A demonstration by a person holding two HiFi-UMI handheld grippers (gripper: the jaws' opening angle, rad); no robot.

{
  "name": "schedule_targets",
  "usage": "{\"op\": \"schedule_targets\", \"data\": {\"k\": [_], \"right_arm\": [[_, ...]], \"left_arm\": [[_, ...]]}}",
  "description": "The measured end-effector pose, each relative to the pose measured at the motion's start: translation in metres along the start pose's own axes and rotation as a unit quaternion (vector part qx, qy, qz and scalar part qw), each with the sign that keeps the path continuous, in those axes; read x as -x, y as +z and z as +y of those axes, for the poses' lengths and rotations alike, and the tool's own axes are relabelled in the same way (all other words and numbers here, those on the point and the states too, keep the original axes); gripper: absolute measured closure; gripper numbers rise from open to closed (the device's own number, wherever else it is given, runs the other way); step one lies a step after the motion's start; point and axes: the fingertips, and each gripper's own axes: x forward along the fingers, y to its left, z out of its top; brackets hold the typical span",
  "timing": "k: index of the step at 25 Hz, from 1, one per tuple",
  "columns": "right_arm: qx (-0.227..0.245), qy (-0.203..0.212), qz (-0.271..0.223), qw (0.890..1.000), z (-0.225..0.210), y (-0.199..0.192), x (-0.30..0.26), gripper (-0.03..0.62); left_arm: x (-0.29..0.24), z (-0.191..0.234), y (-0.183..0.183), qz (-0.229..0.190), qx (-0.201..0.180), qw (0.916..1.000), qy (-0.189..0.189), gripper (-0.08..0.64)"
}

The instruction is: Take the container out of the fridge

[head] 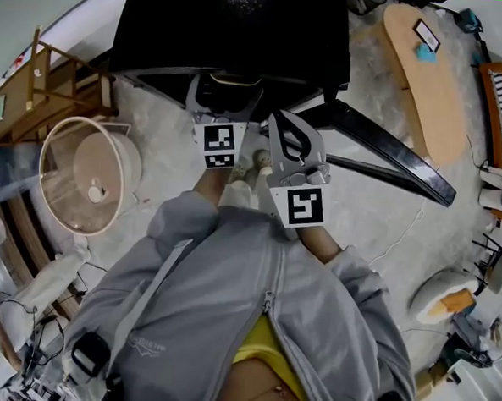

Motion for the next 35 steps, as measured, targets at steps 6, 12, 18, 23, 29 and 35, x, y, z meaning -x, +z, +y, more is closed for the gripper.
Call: {"op": "schedule_targets", "data": {"k": [6, 12, 18, 23, 29, 35], "right_arm": [[0.004, -0.012, 0.003, 1.0, -0.007, -0.003, 0.005, 0.592], [0.011, -0.014, 0.0, 1.0, -0.012, -0.002, 0.01, 0.592], [0.01, 0.005, 0.007, 1.0, -0.012, -0.007, 0.009, 0.592], [0.009, 0.043, 0.0, 0.999, -0.003, -0.009, 0.001, 0.592], [0.003, 0.088, -0.014, 0.996, 0.013, -0.005, -0.007, 0.592], [0.016, 0.147, -0.024, 0.989, 0.033, -0.003, -0.014, 0.592]], "left_arm": [[-0.015, -0.007, -0.001, 0.014, -0.005, 0.9998, 0.009, 0.028], [-0.017, -0.004, -0.005, 0.034, -0.011, 0.999, 0.027, 0.057], [-0.001, -0.008, -0.001, 0.03, -0.008, 0.9992, 0.026, 0.072], [0.029, -0.005, 0.0, 0.036, -0.007, 0.9984, 0.043, 0.075], [0.074, -0.001, -0.007, 0.046, 0.003, 0.9964, 0.071, 0.075], [0.122, 0.009, -0.012, 0.048, 0.012, 0.9914, 0.121, 0.075]]}}
